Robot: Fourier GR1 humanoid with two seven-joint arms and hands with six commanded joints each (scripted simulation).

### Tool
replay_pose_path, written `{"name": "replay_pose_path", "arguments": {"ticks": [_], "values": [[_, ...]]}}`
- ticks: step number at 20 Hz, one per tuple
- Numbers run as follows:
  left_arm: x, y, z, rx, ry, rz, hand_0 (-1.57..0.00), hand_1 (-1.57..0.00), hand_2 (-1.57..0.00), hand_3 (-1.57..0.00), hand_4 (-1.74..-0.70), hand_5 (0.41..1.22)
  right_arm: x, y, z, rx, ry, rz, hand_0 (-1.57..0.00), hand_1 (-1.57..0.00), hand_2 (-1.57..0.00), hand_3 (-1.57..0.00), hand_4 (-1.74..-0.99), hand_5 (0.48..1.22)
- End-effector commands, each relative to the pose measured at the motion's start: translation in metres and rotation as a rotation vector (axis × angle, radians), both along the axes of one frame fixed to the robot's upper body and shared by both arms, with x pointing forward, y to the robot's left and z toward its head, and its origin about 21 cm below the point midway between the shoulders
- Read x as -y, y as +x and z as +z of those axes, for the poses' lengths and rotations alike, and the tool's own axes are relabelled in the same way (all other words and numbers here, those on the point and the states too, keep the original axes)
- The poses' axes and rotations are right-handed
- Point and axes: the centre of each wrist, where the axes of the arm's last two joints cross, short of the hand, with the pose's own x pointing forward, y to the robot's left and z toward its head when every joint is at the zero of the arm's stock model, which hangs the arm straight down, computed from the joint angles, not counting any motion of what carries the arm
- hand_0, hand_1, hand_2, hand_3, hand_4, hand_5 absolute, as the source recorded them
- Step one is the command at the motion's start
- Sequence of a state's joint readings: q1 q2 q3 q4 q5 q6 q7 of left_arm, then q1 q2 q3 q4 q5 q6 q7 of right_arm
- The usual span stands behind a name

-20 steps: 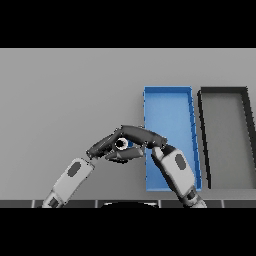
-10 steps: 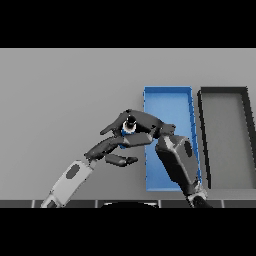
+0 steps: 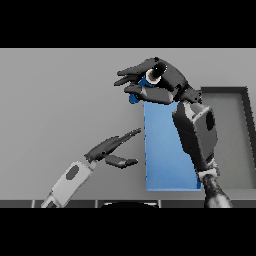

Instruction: Pick up the blue pipe and place it into the blue bin.

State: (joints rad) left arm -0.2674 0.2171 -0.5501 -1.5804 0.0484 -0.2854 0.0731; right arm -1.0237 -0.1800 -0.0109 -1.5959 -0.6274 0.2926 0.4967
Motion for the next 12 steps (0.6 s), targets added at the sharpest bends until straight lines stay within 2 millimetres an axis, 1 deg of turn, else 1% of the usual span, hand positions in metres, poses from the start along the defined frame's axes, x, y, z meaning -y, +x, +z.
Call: {"name": "replay_pose_path", "arguments": {"ticks": [1,2,4,5,7,9,10,12], "values": [[-0.002,0.0,0.001,0.007,0.004,0.004,0.0,0.0,0.0,0.0,-0.85,0.484,0.006,0.007,-0.001,-0.009,-0.01,-0.043,-1.57,-1.57,-1.57,-1.57,-1.498,1.221],[-0.005,0.002,0.002,0.01,0.014,0.008,0.0,0.0,0.0,0.0,-0.84,0.481,0.013,0.015,-0.003,-0.031,-0.032,-0.101,-1.57,-1.57,-1.57,-1.57,-1.498,1.221],[-0.005,-0.001,0.006,0.021,0.009,0.011,0.0,0.0,0.0,0.0,-0.84,0.474,0.037,0.035,-0.013,-0.106,-0.046,-0.213,-1.57,-1.57,-1.57,-1.57,-1.498,1.221],[-0.007,-0.003,0.004,0.022,0.016,0.023,0.0,0.0,0.0,0.0,-0.83,0.47,0.049,0.042,-0.018,-0.134,-0.049,-0.249,-1.57,-1.57,-1.57,-1.57,-1.499,1.221],[-0.01,0.0,0.005,0.023,0.027,0.038,0.0,0.0,0.0,0.0,-0.83,0.465,0.071,0.053,-0.043,-0.228,-0.055,-0.329,-1.57,-1.57,-1.57,-1.57,-1.499,1.221],[-0.009,0.001,0.004,0.02,0.04,0.038,0.0,0.0,0.0,0.0,-0.83,0.461,0.087,0.057,-0.065,-0.305,-0.07,-0.401,-1.57,-1.57,-1.57,-1.57,-1.499,1.221],[-0.011,0.001,0.003,0.027,0.045,0.033,0.0,0.0,0.0,0.0,-0.82,0.462,0.092,0.057,-0.078,-0.344,-0.075,-0.425,-1.57,-1.57,-1.57,-1.57,-1.499,1.221],[-0.008,0.001,0.004,0.025,0.031,0.032,0.0,0.0,0.0,0.0,-0.83,0.463,0.1,0.055,-0.099,-0.428,-0.107,-0.479,-1.57,-1.57,-1.57,-1.57,-1.499,1.221]]}}
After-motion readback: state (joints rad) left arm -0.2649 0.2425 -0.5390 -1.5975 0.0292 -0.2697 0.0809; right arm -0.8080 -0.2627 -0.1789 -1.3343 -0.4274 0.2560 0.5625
